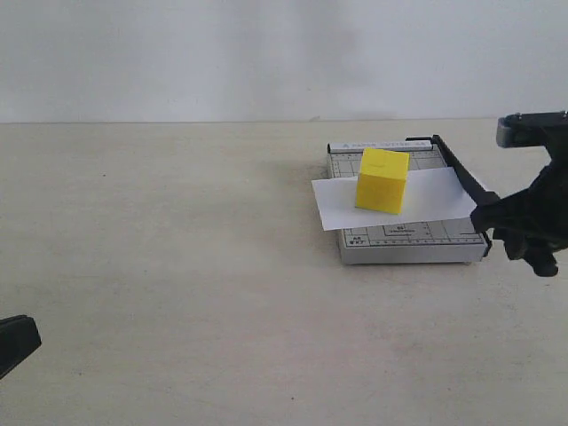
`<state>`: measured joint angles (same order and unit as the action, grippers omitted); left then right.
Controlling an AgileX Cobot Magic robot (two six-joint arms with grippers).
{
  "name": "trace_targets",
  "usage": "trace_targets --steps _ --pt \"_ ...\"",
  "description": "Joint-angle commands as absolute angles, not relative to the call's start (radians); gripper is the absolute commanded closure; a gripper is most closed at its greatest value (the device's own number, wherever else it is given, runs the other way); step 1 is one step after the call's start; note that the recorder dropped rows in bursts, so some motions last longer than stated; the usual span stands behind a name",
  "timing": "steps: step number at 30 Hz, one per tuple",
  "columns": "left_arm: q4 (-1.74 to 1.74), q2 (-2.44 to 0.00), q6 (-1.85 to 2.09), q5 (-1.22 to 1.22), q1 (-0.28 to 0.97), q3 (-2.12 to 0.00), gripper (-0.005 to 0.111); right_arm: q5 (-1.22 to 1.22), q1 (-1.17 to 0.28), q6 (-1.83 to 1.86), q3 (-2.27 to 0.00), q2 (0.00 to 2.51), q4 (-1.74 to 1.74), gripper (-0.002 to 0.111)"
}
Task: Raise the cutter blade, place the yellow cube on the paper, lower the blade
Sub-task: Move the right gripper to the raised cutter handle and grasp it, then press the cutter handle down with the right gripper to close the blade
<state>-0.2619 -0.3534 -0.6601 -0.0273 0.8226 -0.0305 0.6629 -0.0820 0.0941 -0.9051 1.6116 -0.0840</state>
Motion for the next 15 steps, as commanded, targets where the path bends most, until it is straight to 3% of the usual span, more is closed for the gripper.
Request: trace_targets --steps 1,15 --pt "-0.250 -0.347 -0.667 -0.026 0.820 -0.027 0.102 0.681 -0.090 0.114 -0.751 1.618 -0.128 0.106" --pt "-0.250 -0.347 -0.667 -0.026 0.820 -0.027 0.102 0.523 -0.090 0.114 -0.640 1.618 -0.149 0.106"
